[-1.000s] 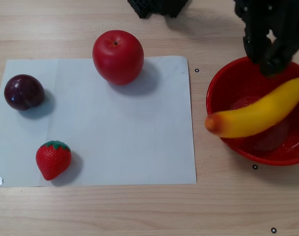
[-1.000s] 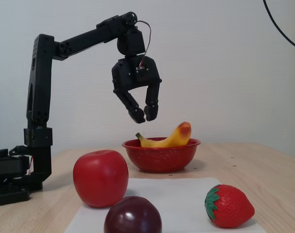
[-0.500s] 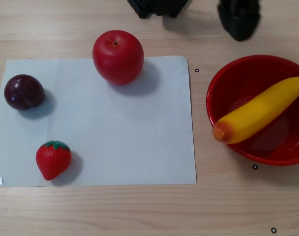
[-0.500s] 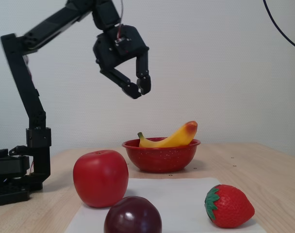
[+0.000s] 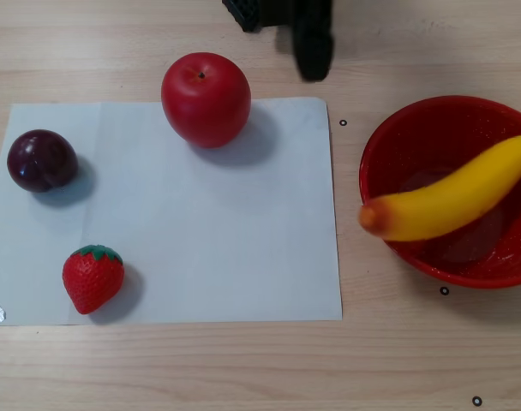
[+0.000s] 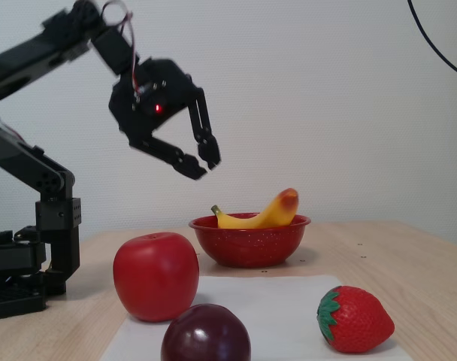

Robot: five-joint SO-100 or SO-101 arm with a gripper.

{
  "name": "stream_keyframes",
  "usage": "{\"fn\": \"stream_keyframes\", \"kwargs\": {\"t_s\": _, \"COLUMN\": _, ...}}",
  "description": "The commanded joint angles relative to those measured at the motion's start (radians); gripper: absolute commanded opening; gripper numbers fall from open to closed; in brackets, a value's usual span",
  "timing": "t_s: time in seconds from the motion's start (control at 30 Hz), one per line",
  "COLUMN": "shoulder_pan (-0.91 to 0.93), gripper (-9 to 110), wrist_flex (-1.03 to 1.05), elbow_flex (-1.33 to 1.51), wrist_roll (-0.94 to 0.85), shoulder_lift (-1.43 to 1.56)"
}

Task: Grasp the banana and put it in the red bowl.

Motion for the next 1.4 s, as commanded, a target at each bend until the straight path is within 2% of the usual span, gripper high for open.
{"fn": "stream_keyframes", "kwargs": {"t_s": 0.0, "shoulder_pan": -0.034, "gripper": 0, "wrist_flex": -0.179, "elbow_flex": 0.051, "wrist_roll": 0.0, "shoulder_lift": 0.104}}
{"fn": "stream_keyframes", "kwargs": {"t_s": 0.27, "shoulder_pan": -0.067, "gripper": 0, "wrist_flex": -0.63, "elbow_flex": 0.534, "wrist_roll": 0.015, "shoulder_lift": 0.331}}
{"fn": "stream_keyframes", "kwargs": {"t_s": 0.53, "shoulder_pan": -0.063, "gripper": 0, "wrist_flex": -0.876, "elbow_flex": 0.873, "wrist_roll": -0.018, "shoulder_lift": 0.543}}
{"fn": "stream_keyframes", "kwargs": {"t_s": 0.77, "shoulder_pan": -0.054, "gripper": 0, "wrist_flex": -0.968, "elbow_flex": 1.057, "wrist_roll": -0.021, "shoulder_lift": 0.644}}
{"fn": "stream_keyframes", "kwargs": {"t_s": 1.37, "shoulder_pan": -0.011, "gripper": 0, "wrist_flex": -0.285, "elbow_flex": 1.058, "wrist_roll": 0.058, "shoulder_lift": 0.646}}
